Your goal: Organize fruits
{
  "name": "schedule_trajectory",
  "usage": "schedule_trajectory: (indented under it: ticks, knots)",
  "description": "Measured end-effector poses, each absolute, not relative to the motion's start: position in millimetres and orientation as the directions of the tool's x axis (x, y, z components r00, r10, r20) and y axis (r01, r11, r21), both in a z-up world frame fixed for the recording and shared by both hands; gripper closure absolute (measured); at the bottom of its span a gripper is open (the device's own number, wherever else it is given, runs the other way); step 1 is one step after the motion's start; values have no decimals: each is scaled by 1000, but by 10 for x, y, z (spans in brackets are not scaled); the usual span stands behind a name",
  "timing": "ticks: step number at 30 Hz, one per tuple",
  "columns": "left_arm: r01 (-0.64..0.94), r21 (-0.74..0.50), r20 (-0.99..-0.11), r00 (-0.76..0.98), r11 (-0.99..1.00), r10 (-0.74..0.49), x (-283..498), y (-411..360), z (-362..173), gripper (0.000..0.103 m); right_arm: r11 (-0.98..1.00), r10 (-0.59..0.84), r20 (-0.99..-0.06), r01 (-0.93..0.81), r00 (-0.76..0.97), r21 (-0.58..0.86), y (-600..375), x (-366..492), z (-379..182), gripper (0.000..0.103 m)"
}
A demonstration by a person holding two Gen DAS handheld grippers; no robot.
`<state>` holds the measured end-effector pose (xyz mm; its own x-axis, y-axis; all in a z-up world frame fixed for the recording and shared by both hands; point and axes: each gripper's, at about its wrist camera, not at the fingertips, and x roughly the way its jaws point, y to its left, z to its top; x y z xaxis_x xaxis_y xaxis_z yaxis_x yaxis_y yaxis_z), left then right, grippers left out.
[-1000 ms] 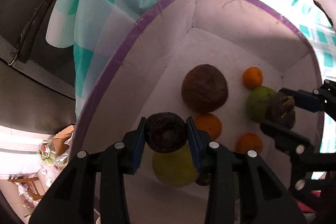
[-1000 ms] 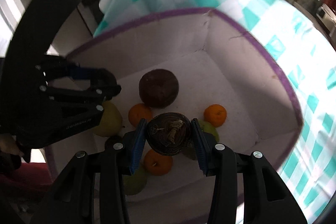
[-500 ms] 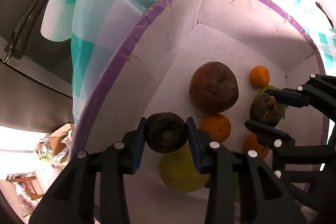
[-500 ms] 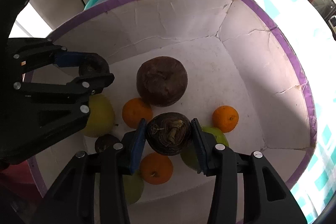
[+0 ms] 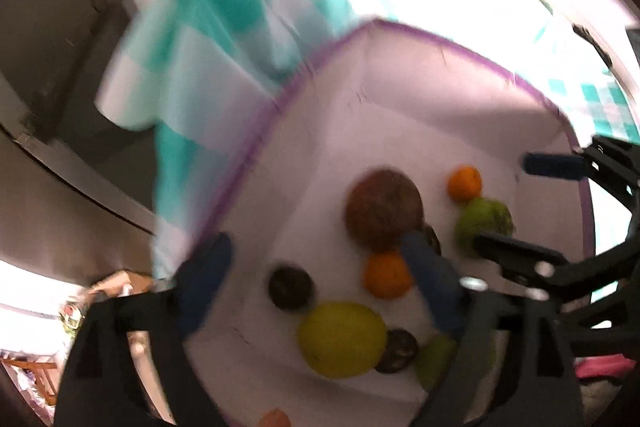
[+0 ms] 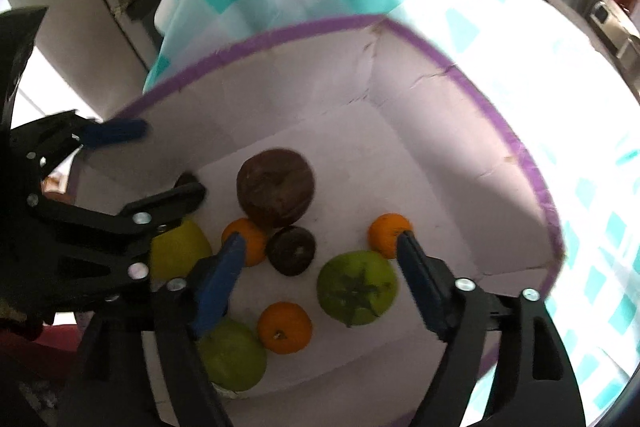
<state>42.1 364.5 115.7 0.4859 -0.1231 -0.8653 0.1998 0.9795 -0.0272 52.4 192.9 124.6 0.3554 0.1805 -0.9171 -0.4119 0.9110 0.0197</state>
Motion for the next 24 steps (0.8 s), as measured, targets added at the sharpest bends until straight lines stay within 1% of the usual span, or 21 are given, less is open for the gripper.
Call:
schedule_trajectory:
  ticks: [2,4,7,10,13,16,24]
  knots:
    - [191,-48,-845,515,980,-141,401,3672,1256,7,920,186,-904,-392,384,22,1838,509,1345,16]
    - [162,-27,-819,562,986,-115,348,3710,1385,1,926,184,-896,-376,405,20,1769,465,1445,16]
    - [110,5,-805,591,994,-61,367,3679,1584,2,939,175,-891,-344,419,23,1753,444,1504,16]
    - [78,-40,-821,565,996,-78,360,3720,1676,2,953,166,-893,-301,419,37,1688,445,1562,16]
    - [108,-62,-843,527,992,-110,348,3663,1624,2,965,172,-896,-252,410,69,1608,443,1571,16]
    - [154,-39,-877,469,987,-108,305,3562,1496,2,975,128,-912,-217,389,45,1632,459,1472,16]
    - [181,-29,-909,405,983,-101,241,3532,1293,2,976,104,-925,-214,366,25,1725,384,1337,16]
